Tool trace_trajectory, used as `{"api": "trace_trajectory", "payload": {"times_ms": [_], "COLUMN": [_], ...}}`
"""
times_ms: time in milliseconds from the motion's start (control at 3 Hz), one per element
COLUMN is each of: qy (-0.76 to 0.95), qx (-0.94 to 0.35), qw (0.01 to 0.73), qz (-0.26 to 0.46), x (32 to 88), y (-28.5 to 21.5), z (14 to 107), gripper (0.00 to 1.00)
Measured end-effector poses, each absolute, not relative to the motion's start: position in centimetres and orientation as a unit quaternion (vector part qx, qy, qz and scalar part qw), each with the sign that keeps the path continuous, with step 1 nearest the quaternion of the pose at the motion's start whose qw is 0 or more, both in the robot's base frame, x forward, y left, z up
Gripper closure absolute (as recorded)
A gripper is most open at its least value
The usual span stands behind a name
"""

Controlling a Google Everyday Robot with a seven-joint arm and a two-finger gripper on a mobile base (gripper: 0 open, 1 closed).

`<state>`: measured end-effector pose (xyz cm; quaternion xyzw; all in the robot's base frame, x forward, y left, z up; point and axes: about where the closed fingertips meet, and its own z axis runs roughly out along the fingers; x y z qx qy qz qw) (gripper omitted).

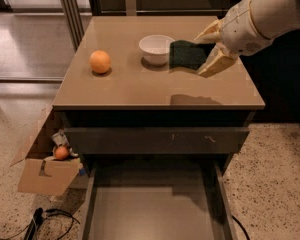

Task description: Pick sponge from middle drawer and place on counter

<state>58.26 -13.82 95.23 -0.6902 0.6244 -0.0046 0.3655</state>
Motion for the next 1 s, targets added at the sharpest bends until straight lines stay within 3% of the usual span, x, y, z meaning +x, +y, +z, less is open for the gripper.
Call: {"api": "trace_trajectory", "payload": {"times_ms": [1000], "qy": [0.639], "qx": [-0.690], "qw": [0.334], "qz": [0.066], "x": [65.1], "y": [-14.7], "z": [90.7], "gripper": [1.00]}}
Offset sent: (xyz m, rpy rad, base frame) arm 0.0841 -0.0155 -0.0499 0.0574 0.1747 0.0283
